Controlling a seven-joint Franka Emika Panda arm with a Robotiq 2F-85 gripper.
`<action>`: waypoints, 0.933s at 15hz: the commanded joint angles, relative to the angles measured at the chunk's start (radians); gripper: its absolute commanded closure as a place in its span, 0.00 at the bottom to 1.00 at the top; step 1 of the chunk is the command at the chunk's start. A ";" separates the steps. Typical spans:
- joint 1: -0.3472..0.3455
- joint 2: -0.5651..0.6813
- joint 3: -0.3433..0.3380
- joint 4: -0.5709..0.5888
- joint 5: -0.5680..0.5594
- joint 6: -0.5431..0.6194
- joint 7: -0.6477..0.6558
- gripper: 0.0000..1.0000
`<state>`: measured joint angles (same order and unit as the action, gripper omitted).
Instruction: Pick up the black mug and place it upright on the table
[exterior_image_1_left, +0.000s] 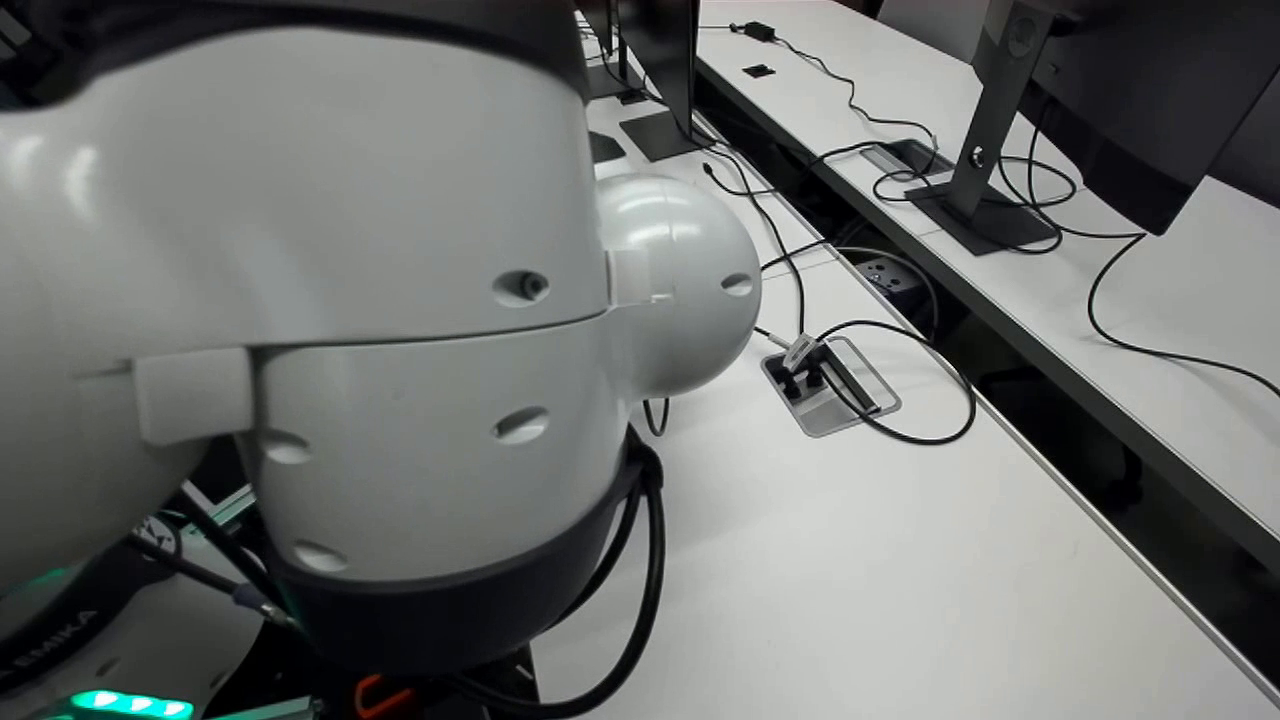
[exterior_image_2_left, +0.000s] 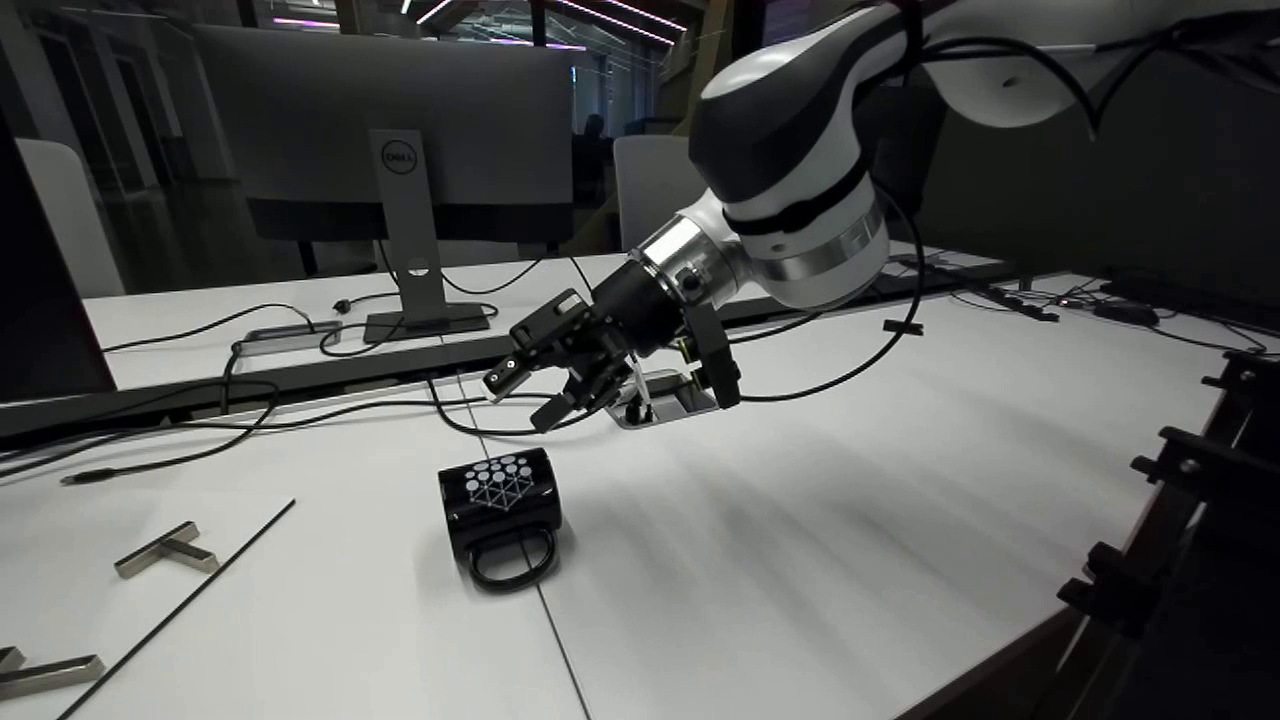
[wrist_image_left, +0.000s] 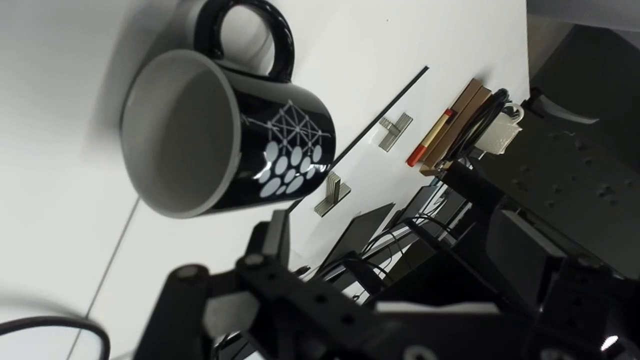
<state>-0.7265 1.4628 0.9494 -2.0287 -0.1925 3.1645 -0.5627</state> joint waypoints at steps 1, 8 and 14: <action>-0.008 0.000 -0.005 0.007 0.087 0.020 -0.081 0.00; 0.020 0.000 -0.026 0.074 0.196 -0.001 -0.131 0.00; 0.040 0.000 -0.008 0.140 0.413 -0.089 -0.271 0.00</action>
<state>-0.7048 1.4630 0.9261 -1.9392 0.0963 3.1320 -0.7346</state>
